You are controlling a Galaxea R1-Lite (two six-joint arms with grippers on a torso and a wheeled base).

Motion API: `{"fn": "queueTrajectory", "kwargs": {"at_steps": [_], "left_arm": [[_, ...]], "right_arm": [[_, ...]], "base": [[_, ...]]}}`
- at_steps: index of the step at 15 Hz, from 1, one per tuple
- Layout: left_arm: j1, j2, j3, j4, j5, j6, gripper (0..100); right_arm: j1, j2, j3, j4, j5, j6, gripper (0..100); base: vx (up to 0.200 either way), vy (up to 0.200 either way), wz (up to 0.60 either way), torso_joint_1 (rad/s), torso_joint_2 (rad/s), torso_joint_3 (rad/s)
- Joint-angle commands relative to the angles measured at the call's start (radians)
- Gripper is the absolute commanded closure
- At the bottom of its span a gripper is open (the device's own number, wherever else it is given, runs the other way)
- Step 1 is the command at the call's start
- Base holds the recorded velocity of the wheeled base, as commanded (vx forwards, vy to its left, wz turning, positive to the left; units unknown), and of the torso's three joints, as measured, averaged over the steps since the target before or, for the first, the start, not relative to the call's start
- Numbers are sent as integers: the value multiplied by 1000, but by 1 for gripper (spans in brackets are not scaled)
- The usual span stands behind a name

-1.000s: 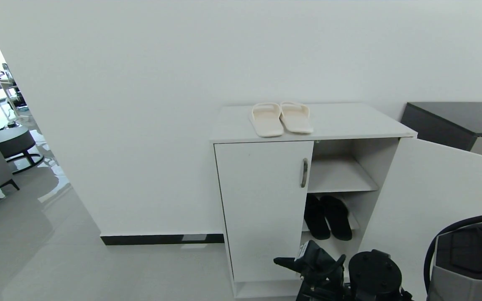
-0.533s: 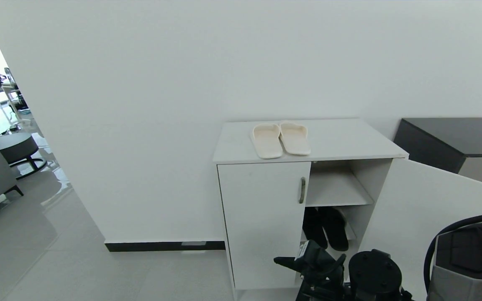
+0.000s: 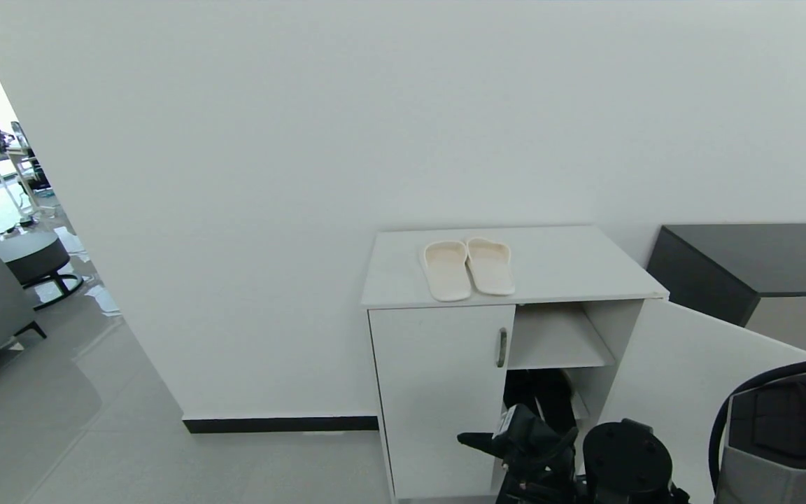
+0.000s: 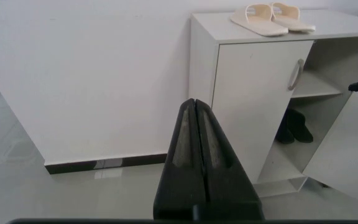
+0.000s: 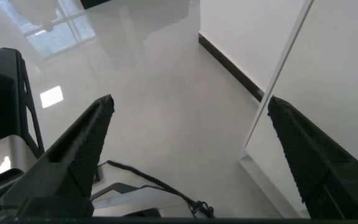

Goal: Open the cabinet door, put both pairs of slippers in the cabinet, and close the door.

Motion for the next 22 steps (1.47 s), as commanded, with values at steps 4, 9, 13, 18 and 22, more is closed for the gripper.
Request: {"fn": "queueTrajectory", "kwargs": {"at_steps": [4, 9, 13, 18, 22], "left_arm": [[0, 0, 0, -1, 0, -3, 100], [0, 0, 0, -1, 0, -3, 100], [0, 0, 0, 1, 0, 0, 100], [0, 0, 0, -1, 0, 1, 100], [0, 0, 0, -1, 0, 1, 100]], "right_arm": [[4, -1, 19, -1, 7, 1, 0], [19, -10, -19, 2, -97, -53, 0], [27, -204, -622, 1077, -564, 355, 0], [-55, -104, -752, 1046, -863, 334, 0], [-99, -1, -694, 762, -875, 186, 0]], "base": [[0, 0, 0, 194, -397, -210], [0, 0, 0, 63, -136, -66], [0, 0, 0, 0, 0, 0], [0, 0, 0, 0, 0, 0], [200, 0, 0, -5, -4, 2]]}}
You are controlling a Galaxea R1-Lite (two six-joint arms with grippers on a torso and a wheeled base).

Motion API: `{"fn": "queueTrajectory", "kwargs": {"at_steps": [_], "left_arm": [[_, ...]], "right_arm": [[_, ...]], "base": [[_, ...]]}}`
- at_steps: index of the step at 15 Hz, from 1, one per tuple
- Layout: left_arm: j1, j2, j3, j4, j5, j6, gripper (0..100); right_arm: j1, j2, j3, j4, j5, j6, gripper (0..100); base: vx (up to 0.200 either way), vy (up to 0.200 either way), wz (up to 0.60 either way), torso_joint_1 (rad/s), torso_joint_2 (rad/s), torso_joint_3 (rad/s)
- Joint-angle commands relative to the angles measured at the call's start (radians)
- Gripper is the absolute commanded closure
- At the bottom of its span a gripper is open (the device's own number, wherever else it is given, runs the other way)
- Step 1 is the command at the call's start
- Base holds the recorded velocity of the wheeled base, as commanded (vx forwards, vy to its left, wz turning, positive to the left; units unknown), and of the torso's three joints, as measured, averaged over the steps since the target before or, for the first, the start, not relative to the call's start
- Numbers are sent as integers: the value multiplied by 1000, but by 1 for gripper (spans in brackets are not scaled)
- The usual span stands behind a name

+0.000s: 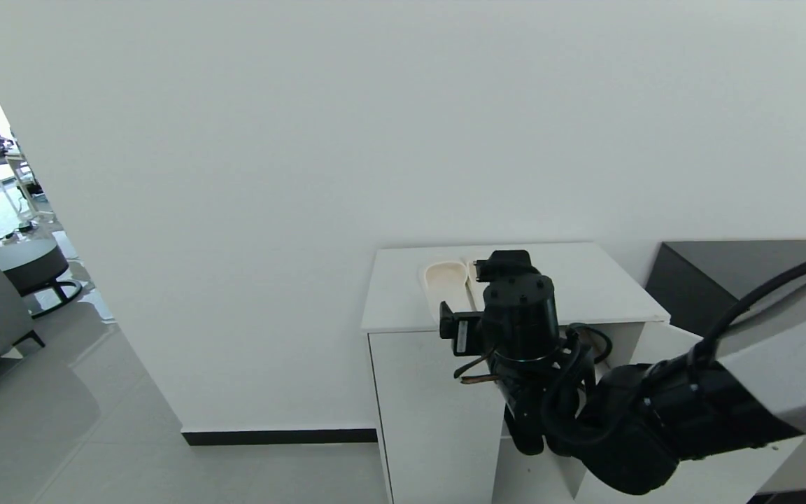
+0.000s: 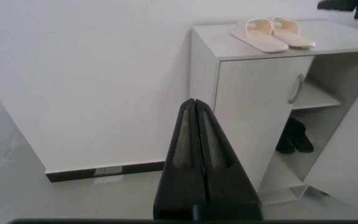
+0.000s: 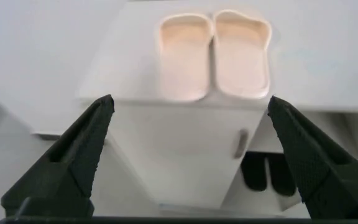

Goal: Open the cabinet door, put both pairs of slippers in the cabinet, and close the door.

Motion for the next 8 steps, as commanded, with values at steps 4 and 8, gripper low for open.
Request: {"fn": "queueTrajectory", "kwargs": {"at_steps": [4, 8], "left_arm": [[0, 0, 0, 0, 1, -2, 100], [0, 0, 0, 0, 1, 2, 100]], "right_arm": [[-40, 90, 19, -32, 9, -23, 0], [-57, 136, -19, -32, 50, -33, 0]], "base": [[200, 0, 0, 10, 4, 0], [200, 0, 0, 7, 7, 2]]}}
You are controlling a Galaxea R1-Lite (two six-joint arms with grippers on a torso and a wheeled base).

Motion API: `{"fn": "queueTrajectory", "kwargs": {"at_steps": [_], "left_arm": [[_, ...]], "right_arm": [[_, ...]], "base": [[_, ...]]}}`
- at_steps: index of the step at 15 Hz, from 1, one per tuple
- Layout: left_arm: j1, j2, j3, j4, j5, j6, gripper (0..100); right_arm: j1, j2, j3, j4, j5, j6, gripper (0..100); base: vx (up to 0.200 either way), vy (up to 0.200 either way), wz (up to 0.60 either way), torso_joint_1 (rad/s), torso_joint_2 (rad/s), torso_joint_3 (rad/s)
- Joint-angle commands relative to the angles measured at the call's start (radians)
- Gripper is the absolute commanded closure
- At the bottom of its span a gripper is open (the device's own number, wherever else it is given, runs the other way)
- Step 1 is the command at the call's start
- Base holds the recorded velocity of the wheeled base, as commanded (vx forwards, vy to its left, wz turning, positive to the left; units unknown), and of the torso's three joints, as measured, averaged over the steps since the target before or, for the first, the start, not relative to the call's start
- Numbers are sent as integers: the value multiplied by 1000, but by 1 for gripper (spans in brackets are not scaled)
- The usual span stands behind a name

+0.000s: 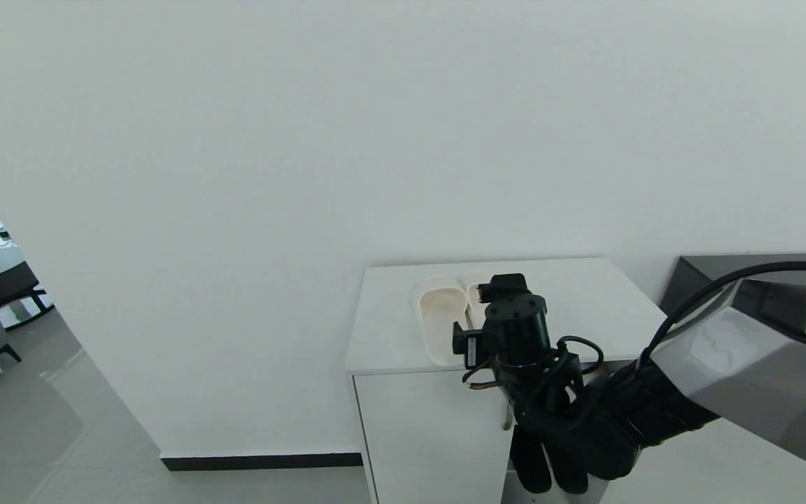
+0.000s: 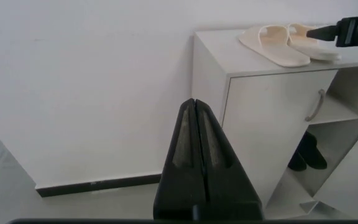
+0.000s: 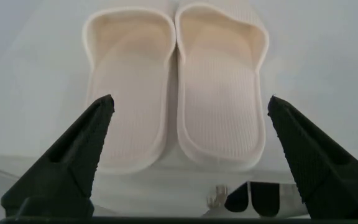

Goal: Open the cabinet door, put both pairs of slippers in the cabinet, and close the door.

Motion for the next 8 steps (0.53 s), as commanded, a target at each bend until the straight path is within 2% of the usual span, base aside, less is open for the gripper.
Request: {"fn": "queueTrajectory", "kwargs": {"at_steps": [1, 5, 8], "left_arm": [[2, 0, 0, 1, 0, 0, 100], [2, 0, 0, 0, 0, 0, 100], [2, 0, 0, 1, 0, 0, 100]], "right_arm": [[-21, 51, -44, -1, 8, -11, 0], [-29, 112, -129, 2, 59, -17, 0], [-40, 121, -136, 2, 63, -19, 0]], "base": [[200, 0, 0, 12, 12, 2], [0, 0, 0, 0, 0, 0], [0, 0, 0, 0, 0, 0]]}}
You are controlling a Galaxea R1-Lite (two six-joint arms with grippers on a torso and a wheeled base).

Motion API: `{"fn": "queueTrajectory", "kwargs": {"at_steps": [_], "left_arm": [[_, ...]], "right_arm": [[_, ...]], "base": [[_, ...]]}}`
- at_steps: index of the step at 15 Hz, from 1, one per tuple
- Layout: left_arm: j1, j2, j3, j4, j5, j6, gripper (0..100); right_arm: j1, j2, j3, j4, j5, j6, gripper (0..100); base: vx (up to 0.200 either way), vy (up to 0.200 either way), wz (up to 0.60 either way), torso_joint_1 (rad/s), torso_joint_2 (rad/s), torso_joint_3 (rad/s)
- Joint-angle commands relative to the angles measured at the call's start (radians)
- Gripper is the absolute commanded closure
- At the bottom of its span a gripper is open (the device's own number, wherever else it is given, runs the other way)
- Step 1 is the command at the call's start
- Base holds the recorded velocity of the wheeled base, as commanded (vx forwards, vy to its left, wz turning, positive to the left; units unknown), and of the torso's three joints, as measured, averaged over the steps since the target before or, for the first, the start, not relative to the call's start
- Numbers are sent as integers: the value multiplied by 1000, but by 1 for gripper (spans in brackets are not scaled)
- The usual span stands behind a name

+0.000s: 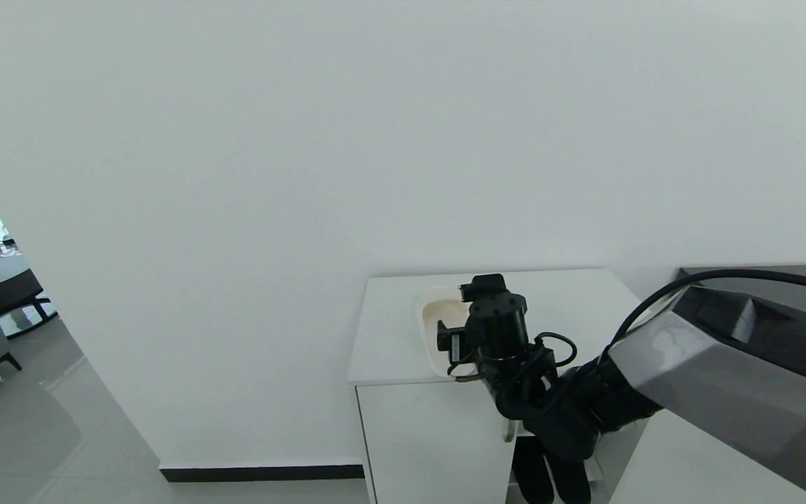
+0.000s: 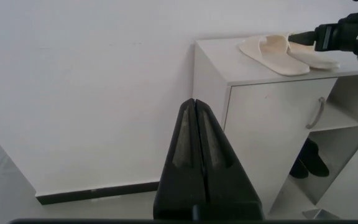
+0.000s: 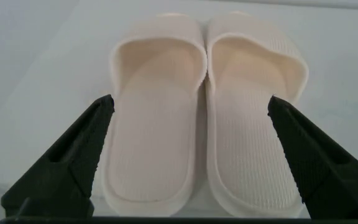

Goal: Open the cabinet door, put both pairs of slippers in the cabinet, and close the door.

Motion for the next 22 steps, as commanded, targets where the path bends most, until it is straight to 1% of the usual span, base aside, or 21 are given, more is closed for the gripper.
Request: {"fn": "queueTrajectory", "kwargs": {"at_steps": [1, 5, 10, 13, 19, 20, 21, 22], "left_arm": [[1, 0, 0, -1, 0, 0, 100], [1, 0, 0, -1, 0, -2, 100], [1, 0, 0, -1, 0, -3, 100], [1, 0, 0, -1, 0, -3, 100], [1, 0, 0, -1, 0, -3, 100], [1, 0, 0, -1, 0, -2, 100], [1, 0, 0, -1, 0, -2, 100], [1, 0, 0, -1, 0, -3, 100]], "right_arm": [[-14, 24, -17, -1, 3, 0, 0], [-26, 64, -68, 1, 4, -21, 0], [-32, 113, -108, 10, 15, -26, 0], [-34, 141, -151, 41, 20, -26, 0], [-63, 231, -289, 113, 32, -26, 0], [-74, 251, -344, 145, 32, -26, 0], [-77, 259, -362, 156, 32, -26, 0], [-85, 277, -412, 182, 32, -26, 0]], "base": [[0, 0, 0, 0, 0, 0], [200, 0, 0, 0, 0, 4], [0, 0, 0, 0, 0, 0], [0, 0, 0, 0, 0, 0], [0, 0, 0, 0, 0, 0], [0, 0, 0, 0, 0, 0], [0, 0, 0, 0, 0, 0], [0, 0, 0, 0, 0, 0]]}}
